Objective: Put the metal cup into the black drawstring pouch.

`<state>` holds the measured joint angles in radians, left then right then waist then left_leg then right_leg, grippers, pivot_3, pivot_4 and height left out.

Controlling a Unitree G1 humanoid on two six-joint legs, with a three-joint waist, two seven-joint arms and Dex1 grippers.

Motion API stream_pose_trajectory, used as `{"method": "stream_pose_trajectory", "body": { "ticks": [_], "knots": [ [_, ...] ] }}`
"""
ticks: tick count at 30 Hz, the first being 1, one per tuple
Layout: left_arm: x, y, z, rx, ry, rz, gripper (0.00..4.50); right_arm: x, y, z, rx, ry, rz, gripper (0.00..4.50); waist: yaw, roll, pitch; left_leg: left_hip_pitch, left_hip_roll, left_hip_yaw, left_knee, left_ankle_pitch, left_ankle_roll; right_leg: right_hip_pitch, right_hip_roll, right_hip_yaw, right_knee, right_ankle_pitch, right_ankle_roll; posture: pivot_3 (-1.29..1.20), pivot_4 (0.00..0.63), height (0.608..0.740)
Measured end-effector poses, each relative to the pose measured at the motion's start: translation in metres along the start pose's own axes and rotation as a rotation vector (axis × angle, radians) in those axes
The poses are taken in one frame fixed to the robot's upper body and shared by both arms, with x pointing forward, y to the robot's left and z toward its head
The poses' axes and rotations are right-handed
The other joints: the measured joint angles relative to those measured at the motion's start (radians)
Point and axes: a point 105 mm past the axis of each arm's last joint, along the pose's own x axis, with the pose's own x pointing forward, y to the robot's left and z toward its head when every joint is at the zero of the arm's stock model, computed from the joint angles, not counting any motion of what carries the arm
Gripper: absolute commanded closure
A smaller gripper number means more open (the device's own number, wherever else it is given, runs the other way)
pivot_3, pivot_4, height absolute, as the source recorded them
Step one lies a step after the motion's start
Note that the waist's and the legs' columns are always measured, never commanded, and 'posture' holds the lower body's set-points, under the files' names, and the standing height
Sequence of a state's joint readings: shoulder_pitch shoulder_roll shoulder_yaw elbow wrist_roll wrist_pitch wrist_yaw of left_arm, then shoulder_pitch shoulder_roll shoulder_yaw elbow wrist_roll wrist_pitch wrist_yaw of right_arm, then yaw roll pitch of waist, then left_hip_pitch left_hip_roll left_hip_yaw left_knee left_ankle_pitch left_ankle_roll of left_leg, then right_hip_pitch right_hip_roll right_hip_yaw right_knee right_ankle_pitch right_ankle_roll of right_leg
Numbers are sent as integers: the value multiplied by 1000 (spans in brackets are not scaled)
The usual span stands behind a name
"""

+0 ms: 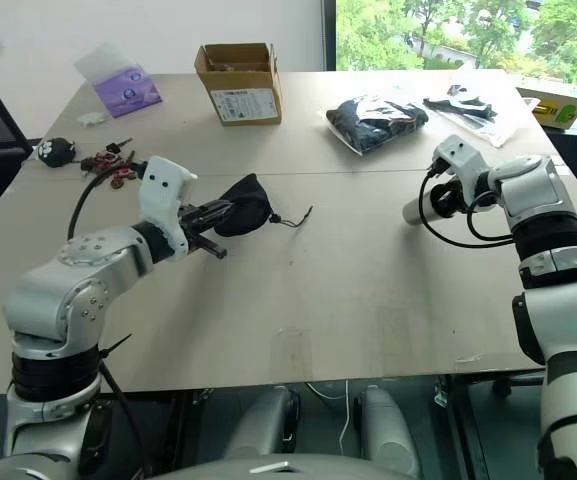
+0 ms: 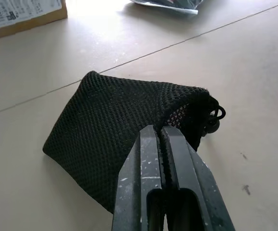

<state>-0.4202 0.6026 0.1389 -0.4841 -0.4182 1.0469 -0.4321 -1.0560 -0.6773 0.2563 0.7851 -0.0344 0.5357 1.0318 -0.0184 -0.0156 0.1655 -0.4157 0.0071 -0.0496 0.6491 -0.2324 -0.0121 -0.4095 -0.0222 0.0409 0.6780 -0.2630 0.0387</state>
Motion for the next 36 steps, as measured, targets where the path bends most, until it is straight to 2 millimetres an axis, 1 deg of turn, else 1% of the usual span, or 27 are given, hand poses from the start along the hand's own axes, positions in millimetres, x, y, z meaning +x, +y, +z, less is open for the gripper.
{"method": "stream_pose_trajectory", "body": {
  "ticks": [2,4,5,6,8,10,11,12,13,15,18,19,20,21,23,26,29,31,33,36],
  "knots": [
    [0,2,1,33,-2,-8,4500,-3,3,4,-23,-23,21,4430,0,0,0,0,0,0,0,0,1,0,0,0,0,0,0,0,150,740],
    [1,1,0,19,-5,-25,4500,-9,7,5,-29,-64,48,4430,4,0,0,0,0,-1,0,-2,3,0,0,-1,0,0,0,0,150,740],
    [3,1,1,-44,-18,-40,4500,-12,14,6,-15,-111,87,4430,7,0,0,0,0,-1,0,-2,3,0,-1,-2,0,0,0,0,150,740],
    [7,2,5,-132,-40,-56,4500,-16,24,7,-4,-170,145,4430,11,0,1,-1,0,-3,1,-2,4,1,-1,-4,0,0,0,0,150,740],
    [10,5,12,-222,-59,-65,4500,-18,44,7,-3,-230,230,4430,8,-2,2,-2,0,-4,2,-2,4,1,-1,-5,0,0,0,0,150,740],
    [13,11,19,-337,-71,-74,4500,-27,68,4,-9,-307,290,4430,8,-2,2,-2,0,-8,3,-2,4,2,-2,-7,0,0,1,0,150,740],
    [13,14,20,-395,-62,-78,4500,-31,80,4,2,-352,315,4430,6,-2,2,-2,-1,-9,2,-2,4,2,-2,-7,0,0,1,0,150,740],
    [14,14,18,-470,-43,-100,4500,-37,96,5,22,-423,333,4430,3,-2,2,-2,0,-11,2,-2,4,2,-2,-6,1,0,1,0,150,740],
    [16,12,14,-508,-20,-115,4500,-39,109,7,36,-468,359,4430,-2,-2,2,-1,-1,-10,2,-2,4,2,-2,-6,1,0,1,0,150,740],
    [23,1,6,-574,34,-161,4500,-44,135,13,56,-562,374,4430,-9,-2,2,-1,-1,-10,3,-2,3,2,-1,-5,2,0,1,0,150,740],
    [30,-3,4,-614,62,-183,4500,-50,161,21,78,-669,369,4430,-11,-2,2,0,-1,-11,3,-2,3,2,-1,-6,4,0,1,0,150,740],
    [34,-6,6,-630,65,-199,4500,-50,165,24,108,-707,349,4430,-10,-2,2,1,-1,-11,3,-2,3,2,-1,-6,4,0,1,0,150,740],
    [42,-13,10,-662,66,-239,4500,-50,171,27,154,-765,319,4430,-8,-2,2,1,-1,-11,4,-2,3,2,-1,-6,4,0,1,0,150,740],
    [45,-17,10,-673,70,-256,4500,-50,175,29,166,-781,319,4430,-7,-2,2,1,-2,-11,4,-1,3,2,-1,-5,4,0,1,0,150,740],
    [55,-27,7,-730,96,-299,4500,-52,181,28,168,-802,280,4430,-5,-2,2,1,-2,-10,4,1,-1,2,-1,-5,4,0,1,0,150,740],
    [69,-43,3,-819,130,-373,4500,-47,190,22,198,-801,260,4430,1,-2,2,1,-2,-10,4,1,-1,2,-1,-5,4,0,1,0,150,740],
    [82,-60,4,-912,164,-463,4500,-43,197,27,204,-822,242,4430,-1,-2,2,1,-2,-10,4,1,-1,2,0,-4,4,0,1,0,150,740],
    [84,-60,8,-946,167,-493,4500,-42,200,31,192,-841,230,4430,-8,-2,2,1,-2,-10,4,1,-1,2,0,-4,4,0,1,0,150,740],
    [83,-57,9,-945,174,-503,4500,-37,203,38,174,-866,227,4430,-17,-2,2,2,-2,-9,4,1,-1,2,1,-4,4,0,1,0,150,740],
    [84,-58,13,-943,190,-539,4500,-18,203,41,215,-883,221,4430,-20,-2,2,2,-1,-9,3,1,-2,2,1,-4,4,0,1,0,150,740]
  ]
}}
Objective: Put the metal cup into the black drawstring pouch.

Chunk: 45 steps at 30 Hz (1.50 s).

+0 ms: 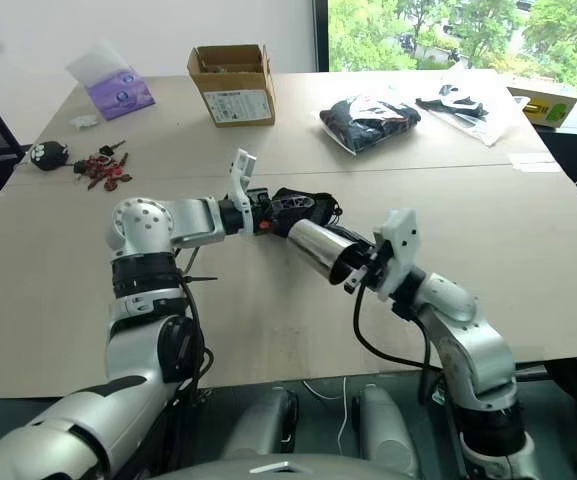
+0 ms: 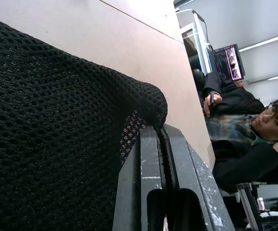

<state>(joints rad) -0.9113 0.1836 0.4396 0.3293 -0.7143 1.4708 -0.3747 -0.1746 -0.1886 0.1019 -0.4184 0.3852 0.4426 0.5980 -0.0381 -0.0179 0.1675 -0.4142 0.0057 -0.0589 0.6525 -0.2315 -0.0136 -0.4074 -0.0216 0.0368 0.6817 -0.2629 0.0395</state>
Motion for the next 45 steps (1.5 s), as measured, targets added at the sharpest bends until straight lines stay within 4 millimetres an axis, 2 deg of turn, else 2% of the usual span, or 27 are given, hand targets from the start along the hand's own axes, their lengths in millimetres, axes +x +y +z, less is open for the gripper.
{"method": "stream_pose_trajectory", "body": {
  "ticks": [3,7,12,16,21,25,27,29,34,37,39,40,42,44,45],
  "knots": [
    [-2,-2,0,10,26,-16,4500,9,-8,-9,85,-44,-50,4430,0,0,0,0,0,0,0,0,0,0,0,0,0,0,0,0,150,740],
    [-11,-1,3,55,49,-2,4500,14,-33,-14,168,-121,-148,4430,-1,0,0,0,0,0,-1,0,0,0,-1,1,-1,0,0,0,150,740],
    [-19,6,-4,55,61,12,4500,17,-49,-37,251,-120,-204,4430,-1,0,0,0,0,0,-1,0,0,-1,-1,2,-1,0,0,0,150,740],
    [-21,8,-7,62,52,19,4500,29,-48,-57,205,-48,-184,4430,-3,0,0,0,0,1,-1,0,0,-1,-1,2,0,0,0,0,150,740],
    [-26,7,-14,66,34,27,4500,43,-31,-77,61,53,-95,4430,-4,0,0,0,1,1,-2,0,0,-2,-1,3,0,0,0,0,150,740],
    [-33,10,-24,83,42,48,4500,56,-34,-77,-56,80,-92,4430,-4,0,0,1,1,1,-1,0,0,-1,-1,3,1,0,0,0,150,740],
    [-35,10,-32,92,57,48,4500,64,-36,-78,-52,80,-103,4430,-4,0,0,1,1,1,-2,0,-1,-2,-1,4,1,0,0,0,150,740],
    [-40,9,-38,115,58,53,4500,74,-34,-78,29,61,-112,4430,-5,0,0,1,2,1,-2,0,-1,-2,-1,4,2,0,0,0,150,740],
    [-47,-1,-39,194,27,55,4500,97,-26,-78,117,56,-92,4430,-6,0,0,2,2,1,-1,0,-1,-1,-1,4,3,0,-1,0,150,740],
    [-49,-1,-43,206,16,73,4500,108,-8,-84,-104,118,15,4430,-5,0,0,1,1,1,-1,0,-1,-2,-1,4,2,0,-1,0,150,740],
    [-53,0,-45,221,8,93,4500,114,-4,-80,-265,120,59,4430,-6,0,0,1,1,2,-2,1,-1,-2,-1,4,2,0,-1,0,150,740],
    [-55,-2,-47,239,4,94,4500,118,-4,-78,-261,110,56,4430,-7,0,0,1,1,1,-2,1,-1,-2,-1,4,2,0,-1,0,150,740],
    [-57,-5,-49,258,-7,89,4500,121,-5,-76,-107,73,9,4430,-6,0,0,1,4,0,-2,1,-2,-2,-1,4,2,0,-1,0,150,740],
    [-57,-9,-52,276,-27,86,4500,116,-17,-77,48,68,-33,4430,2,0,0,0,3,-2,-2,1,-2,-1,-3,3,1,0,-1,0,150,740],
    [-59,-9,-53,281,-34,91,4500,116,-19,-78,49,70,-38,4430,2,0,0,0,3,-1,-2,1,-2,-1,-3,3,1,0,-1,0,150,740]
  ]
}}
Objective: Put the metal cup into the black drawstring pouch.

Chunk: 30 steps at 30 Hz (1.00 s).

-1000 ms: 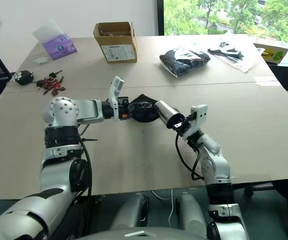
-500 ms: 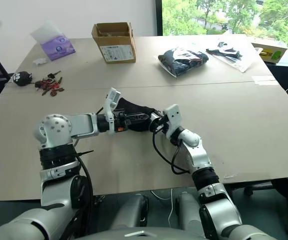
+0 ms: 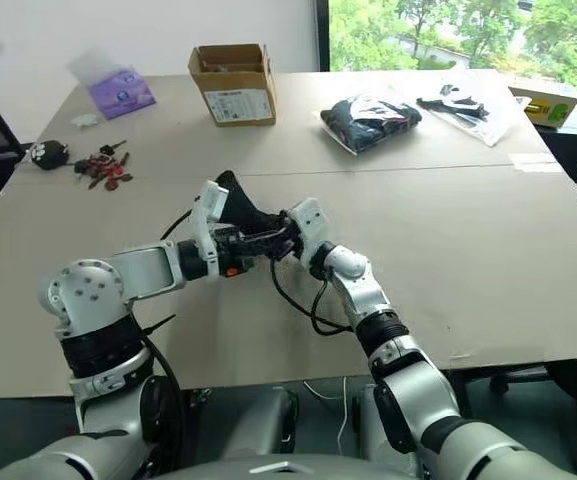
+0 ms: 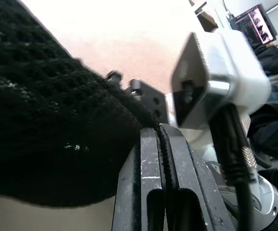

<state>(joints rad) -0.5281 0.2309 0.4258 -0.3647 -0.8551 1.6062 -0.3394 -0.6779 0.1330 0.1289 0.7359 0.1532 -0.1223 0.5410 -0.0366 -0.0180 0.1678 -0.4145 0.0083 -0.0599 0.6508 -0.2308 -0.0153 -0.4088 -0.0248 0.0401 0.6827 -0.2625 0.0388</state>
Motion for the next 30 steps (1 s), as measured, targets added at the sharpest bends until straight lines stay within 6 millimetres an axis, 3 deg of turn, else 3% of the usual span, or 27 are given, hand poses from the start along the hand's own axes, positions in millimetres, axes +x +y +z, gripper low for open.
{"method": "stream_pose_trajectory", "body": {
  "ticks": [1,4,6,8,12,23,24,25,30],
  "knots": [
    [-2,0,-2,13,-8,14,4500,2,6,-1,-71,12,23,4430,-3,0,0,0,-1,1,0,0,0,0,0,0,0,0,0,0,150,740],
    [-3,4,4,54,-83,93,4500,13,29,4,-505,35,160,4430,-10,0,0,1,-3,3,-1,0,0,-1,2,1,0,0,0,0,150,740],
    [0,5,13,108,-160,131,4500,18,33,11,-587,15,184,4430,-5,0,0,1,-2,1,-1,0,-1,-1,2,0,0,0,0,0,150,740],
    [1,0,18,145,-195,133,4500,24,34,17,-427,-26,143,4430,-4,0,0,1,-1,1,-1,1,-2,-1,3,0,0,0,0,0,150,740],
    [10,-11,11,107,-197,61,4500,21,10,22,-220,-27,74,4430,0,-2,1,0,-2,0,-1,1,-1,1,0,-2,-3,0,0,0,150,740],
    [3,-9,31,-3,-313,-31,4500,26,19,41,-234,-16,145,4430,-6,-2,1,0,-1,1,-1,1,-1,0,3,-1,-2,0,0,0,150,740],
    [2,-8,32,-19,-318,-44,4500,23,19,41,-253,1,164,3790,-5,-2,1,0,-1,1,-1,1,-1,0,3,-1,-2,0,0,0,150,740],
    [1,-7,33,-32,-322,-60,4500,21,18,40,-285,27,177,3537,-4,-2,1,0,-1,0,-1,1,-1,0,3,-2,-2,0,0,0,150,740],
    [-7,5,39,-59,-329,-91,4500,8,3,43,-447,86,116,1184,-3,-2,1,0,-2,0,-1,1,-1,0,3,-2,-2,0,0,0,150,740]
  ]
}}
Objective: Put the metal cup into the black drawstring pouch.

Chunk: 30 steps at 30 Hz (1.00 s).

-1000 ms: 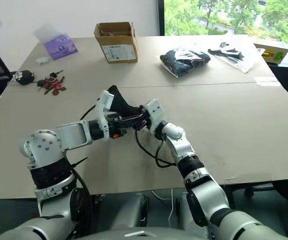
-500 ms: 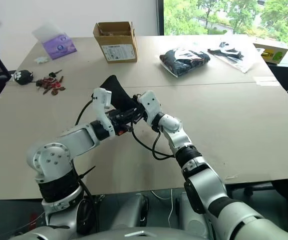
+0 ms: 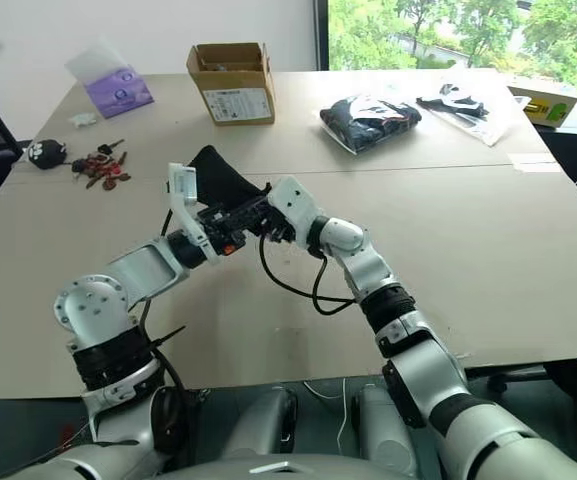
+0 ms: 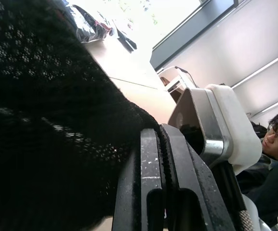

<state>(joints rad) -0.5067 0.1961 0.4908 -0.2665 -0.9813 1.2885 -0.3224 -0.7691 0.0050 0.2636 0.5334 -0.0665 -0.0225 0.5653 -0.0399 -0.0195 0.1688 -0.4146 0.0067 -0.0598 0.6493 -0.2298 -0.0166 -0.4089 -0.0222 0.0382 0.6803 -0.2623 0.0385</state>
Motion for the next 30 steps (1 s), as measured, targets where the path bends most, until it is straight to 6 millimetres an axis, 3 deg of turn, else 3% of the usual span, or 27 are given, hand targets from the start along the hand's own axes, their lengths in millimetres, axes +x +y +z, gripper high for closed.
{"method": "stream_pose_trajectory", "body": {
  "ticks": [3,6,13,18,22,30],
  "knots": [
    [-1,7,5,-11,-13,1,4500,-9,-4,2,-42,54,-2,1184,-1,0,0,0,0,0,0,0,0,0,0,0,0,0,0,0,150,740],
    [-3,15,7,-20,-14,6,4500,-20,-3,11,-48,98,72,24,-1,0,0,0,0,0,0,0,0,0,0,0,0,0,0,0,150,740],
    [-15,30,15,52,-89,30,4500,-49,-9,38,-116,131,117,24,1,0,0,0,0,0,-1,0,0,0,-1,0,-1,0,0,0,150,740],
    [-26,32,19,106,-61,7,4500,-75,-15,47,-45,140,125,24,3,0,0,0,0,-1,-1,-2,4,0,-1,-1,-1,0,0,0,150,740],
    [-28,29,21,92,-57,-32,4500,-88,-20,26,-53,196,83,24,2,0,0,0,0,0,-1,-2,4,0,-1,-1,-1,0,0,0,150,740],
    [-26,20,26,50,-69,-76,4500,-81,-10,-15,66,227,18,24,0,0,0,0,0,0,-1,-2,4,0,-1,0,-1,0,0,0,150,740]
  ]
}}
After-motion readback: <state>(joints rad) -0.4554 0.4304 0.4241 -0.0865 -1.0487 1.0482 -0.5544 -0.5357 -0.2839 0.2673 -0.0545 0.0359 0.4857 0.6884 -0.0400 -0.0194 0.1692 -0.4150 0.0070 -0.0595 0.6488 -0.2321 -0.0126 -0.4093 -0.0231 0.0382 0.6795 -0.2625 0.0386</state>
